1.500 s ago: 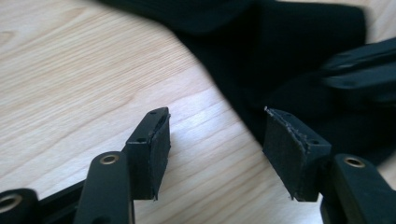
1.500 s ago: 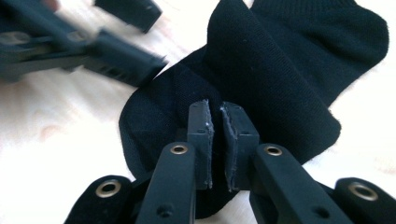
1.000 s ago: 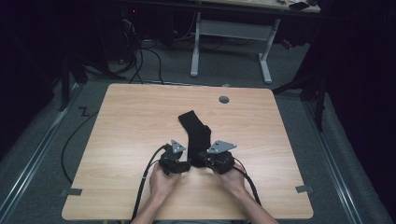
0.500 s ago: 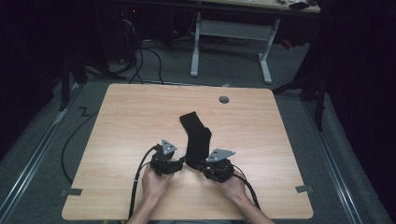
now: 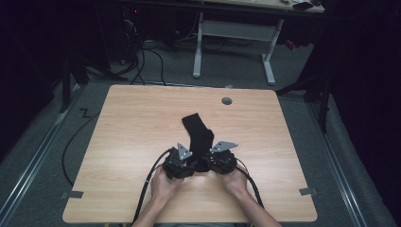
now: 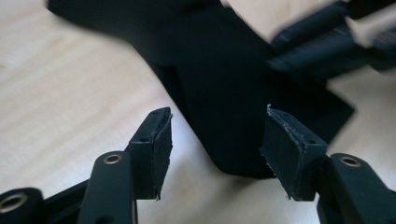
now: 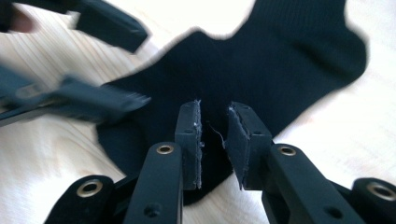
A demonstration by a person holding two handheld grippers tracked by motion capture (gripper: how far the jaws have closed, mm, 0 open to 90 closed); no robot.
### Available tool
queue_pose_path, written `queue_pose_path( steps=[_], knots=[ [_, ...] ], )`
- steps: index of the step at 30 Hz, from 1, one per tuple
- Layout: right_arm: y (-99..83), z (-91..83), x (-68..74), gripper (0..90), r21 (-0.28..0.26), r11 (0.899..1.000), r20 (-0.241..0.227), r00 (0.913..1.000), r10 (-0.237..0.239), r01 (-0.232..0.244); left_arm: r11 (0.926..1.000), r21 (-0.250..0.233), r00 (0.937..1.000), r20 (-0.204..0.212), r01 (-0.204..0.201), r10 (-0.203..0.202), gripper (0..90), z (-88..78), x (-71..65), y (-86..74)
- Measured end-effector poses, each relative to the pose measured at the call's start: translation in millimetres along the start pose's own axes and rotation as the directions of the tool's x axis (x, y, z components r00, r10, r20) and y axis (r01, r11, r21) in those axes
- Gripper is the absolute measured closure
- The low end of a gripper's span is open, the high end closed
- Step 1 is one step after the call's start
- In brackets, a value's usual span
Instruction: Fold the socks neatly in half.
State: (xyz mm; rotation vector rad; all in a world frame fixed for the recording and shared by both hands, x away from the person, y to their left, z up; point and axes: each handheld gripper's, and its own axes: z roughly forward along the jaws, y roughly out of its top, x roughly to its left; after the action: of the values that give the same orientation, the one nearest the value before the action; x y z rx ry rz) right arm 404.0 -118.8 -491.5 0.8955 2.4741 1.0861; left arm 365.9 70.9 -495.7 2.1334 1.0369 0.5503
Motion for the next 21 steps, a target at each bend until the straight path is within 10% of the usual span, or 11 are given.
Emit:
queue_pose_path(
  steps=[10,14,21],
  knots=[
    [-12.8,1.6,-2.5,72.5,0.010,1.000,-0.022,0.9998,-0.001,0.001,0.9981,-0.059,0.9996,0.024,0.017,-0.016,44.5,-11.1,2.9,5.0],
    [-12.2,1.1,-2.9,70.5,0.006,1.000,-0.030,0.9995,0.009,-0.009,0.9949,-0.047,0.9960,0.010,0.090,-0.089,45.0,11.3,22.3,30.5],
    [-6.7,3.0,-6.7,69.8,-0.054,0.997,-0.044,0.9974,0.058,-0.060,0.9961,0.018,0.9955,-0.041,0.087,-0.086,45.1,36.1,26.5,37.2]
  ],
)
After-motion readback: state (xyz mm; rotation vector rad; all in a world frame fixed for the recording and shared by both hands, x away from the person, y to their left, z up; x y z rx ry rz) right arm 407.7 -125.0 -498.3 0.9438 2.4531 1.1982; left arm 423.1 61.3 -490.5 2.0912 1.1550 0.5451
